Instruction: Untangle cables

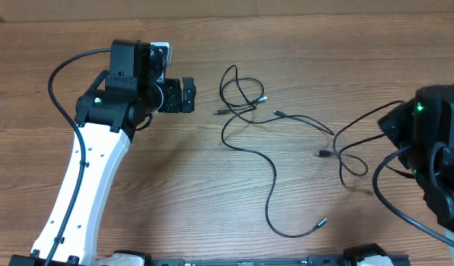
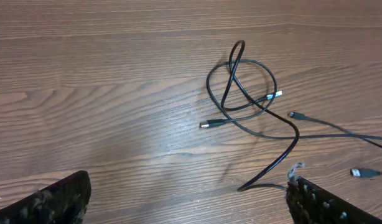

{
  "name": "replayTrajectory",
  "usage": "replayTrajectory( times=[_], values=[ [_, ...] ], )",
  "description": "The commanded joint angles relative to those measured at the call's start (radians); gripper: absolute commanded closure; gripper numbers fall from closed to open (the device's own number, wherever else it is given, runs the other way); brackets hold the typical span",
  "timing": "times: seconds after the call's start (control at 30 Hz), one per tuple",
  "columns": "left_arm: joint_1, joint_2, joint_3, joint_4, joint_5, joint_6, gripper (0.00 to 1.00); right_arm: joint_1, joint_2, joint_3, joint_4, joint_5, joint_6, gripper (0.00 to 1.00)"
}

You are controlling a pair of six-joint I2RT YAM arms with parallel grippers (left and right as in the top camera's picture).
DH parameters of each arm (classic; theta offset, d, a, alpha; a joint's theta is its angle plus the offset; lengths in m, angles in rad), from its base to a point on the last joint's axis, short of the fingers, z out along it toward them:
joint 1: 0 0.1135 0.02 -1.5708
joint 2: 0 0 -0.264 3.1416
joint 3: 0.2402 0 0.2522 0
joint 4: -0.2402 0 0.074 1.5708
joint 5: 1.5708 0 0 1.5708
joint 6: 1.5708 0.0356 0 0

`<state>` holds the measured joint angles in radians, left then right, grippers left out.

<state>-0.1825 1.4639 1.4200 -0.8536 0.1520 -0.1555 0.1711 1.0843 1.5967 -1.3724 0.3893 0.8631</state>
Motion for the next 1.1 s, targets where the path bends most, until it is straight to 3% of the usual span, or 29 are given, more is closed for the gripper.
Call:
replayTrajectory(
  times=[0.0, 0.23, 0.4, 0.57, 0.7, 0.87, 1.07],
  values=[
    [-0.001, -0.018, 0.009, 0.000, -0.006, -0.009, 0.00, -0.004, 0.004, 0.013, -0.008, 0.378, 0.008, 0.96],
    [-0.001, -0.018, 0.009, 0.000, -0.006, -0.009, 0.00, -0.078, 0.127, 0.013, 0.024, 0.788, 0.060, 0.96],
    [-0.001, -0.018, 0.009, 0.000, -0.006, -0.009, 0.00, -0.288, 0.218, 0.013, 0.120, 0.784, 0.059, 0.96],
    [-0.001, -0.018, 0.009, 0.000, -0.006, -0.009, 0.00, -0.571, 0.339, 0.013, 0.229, 0.572, 0.048, 0.96],
    [-0.001, -0.018, 0.009, 0.000, -0.006, -0.009, 0.00, -0.783, 0.450, 0.013, 0.278, 0.282, 0.049, 0.96],
    [-0.001, -0.018, 0.009, 0.000, -0.006, -0.009, 0.01, -0.977, 0.588, 0.013, 0.346, -0.061, 0.049, 0.96],
    [-0.001, -0.018, 0.009, 0.000, -0.006, -0.009, 0.00, -1.091, 0.734, 0.013, 0.379, -0.206, 0.049, 0.96]
  ],
)
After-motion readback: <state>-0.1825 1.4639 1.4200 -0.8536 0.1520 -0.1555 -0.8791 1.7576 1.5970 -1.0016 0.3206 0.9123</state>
